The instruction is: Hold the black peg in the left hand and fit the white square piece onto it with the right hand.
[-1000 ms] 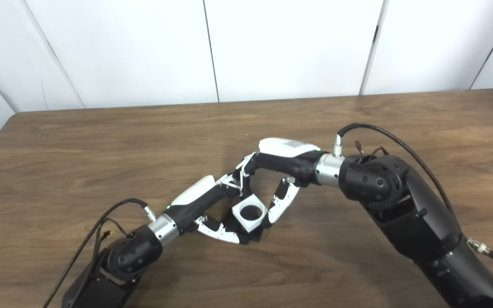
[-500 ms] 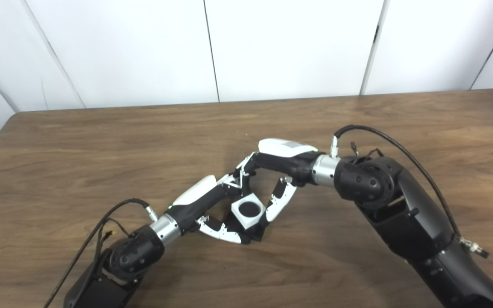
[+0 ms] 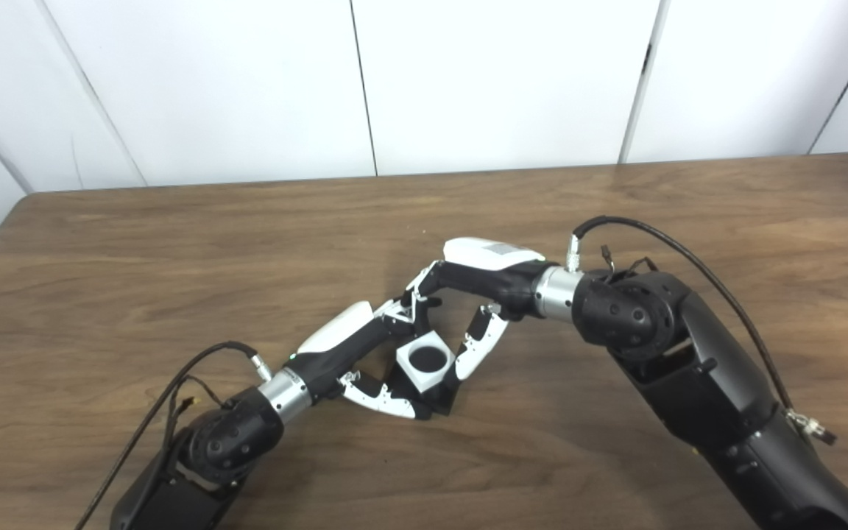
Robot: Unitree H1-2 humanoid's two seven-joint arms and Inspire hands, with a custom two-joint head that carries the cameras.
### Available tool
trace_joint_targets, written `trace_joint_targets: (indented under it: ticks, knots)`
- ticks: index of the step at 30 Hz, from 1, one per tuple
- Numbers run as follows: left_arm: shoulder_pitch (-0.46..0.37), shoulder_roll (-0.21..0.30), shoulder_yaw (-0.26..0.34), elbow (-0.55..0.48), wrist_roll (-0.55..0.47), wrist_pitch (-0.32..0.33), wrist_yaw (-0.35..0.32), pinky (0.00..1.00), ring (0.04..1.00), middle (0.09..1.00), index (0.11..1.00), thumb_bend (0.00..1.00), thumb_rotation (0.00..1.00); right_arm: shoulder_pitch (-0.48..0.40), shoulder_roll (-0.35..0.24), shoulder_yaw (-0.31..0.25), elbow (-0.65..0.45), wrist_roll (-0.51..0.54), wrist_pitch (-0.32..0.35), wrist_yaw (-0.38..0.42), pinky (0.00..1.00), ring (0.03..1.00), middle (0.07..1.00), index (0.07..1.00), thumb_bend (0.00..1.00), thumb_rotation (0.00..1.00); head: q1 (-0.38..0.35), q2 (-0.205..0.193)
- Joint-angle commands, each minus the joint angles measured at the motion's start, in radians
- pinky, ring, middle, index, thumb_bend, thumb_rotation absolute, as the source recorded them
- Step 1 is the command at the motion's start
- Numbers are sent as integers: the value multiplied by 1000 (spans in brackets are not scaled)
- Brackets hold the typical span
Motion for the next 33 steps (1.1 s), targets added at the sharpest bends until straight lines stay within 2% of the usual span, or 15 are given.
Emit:
trace_joint_targets:
  ticks: [1, 9, 10, 11, 14, 24, 33]
  knots:
    - [23, -2, -40, 33, 47, 72, -58, 1000, 1000, 1000, 491, 522, 71, -27, 0, 7, 1, -1, -29, -5, 859, 899, 821, 479, 516, 138, 1, 0]
    - [23, 4, -37, 25, 44, 82, -60, 1000, 1000, 1000, 491, 522, 71, -42, -33, 22, -3, -26, -24, 35, 853, 903, 849, 494, 521, 149, -1, 4]
    - [23, 5, -37, 26, 43, 80, -59, 1000, 1000, 1000, 491, 522, 71, -45, -38, 25, -5, -28, -21, 42, 856, 907, 865, 629, 735, 204, -1, 4]
    - [23, 6, -36, 25, 42, 80, -60, 1000, 1000, 1000, 491, 522, 71, -47, -43, 28, -7, -29, -15, 48, 860, 909, 876, 680, 807, 222, -1, 4]
    - [23, 8, -36, 25, 40, 82, -62, 1000, 1000, 1000, 491, 522, 72, -49, -52, 32, -12, -31, 2, 63, 869, 914, 893, 732, 865, 235, -2, 5]
    - [21, 7, -34, 28, 41, 87, -62, 1000, 1000, 1000, 491, 522, 71, -55, -73, 13, -16, -29, 19, 83, 865, 918, 908, 756, 879, 213, -10, 7]
    - [21, 16, -30, 33, 36, 78, -62, 1000, 1000, 1000, 491, 522, 72, -67, -91, -38, -1, -12, 28, 70, 843, 910, 905, 759, 872, 219, -30, 3]
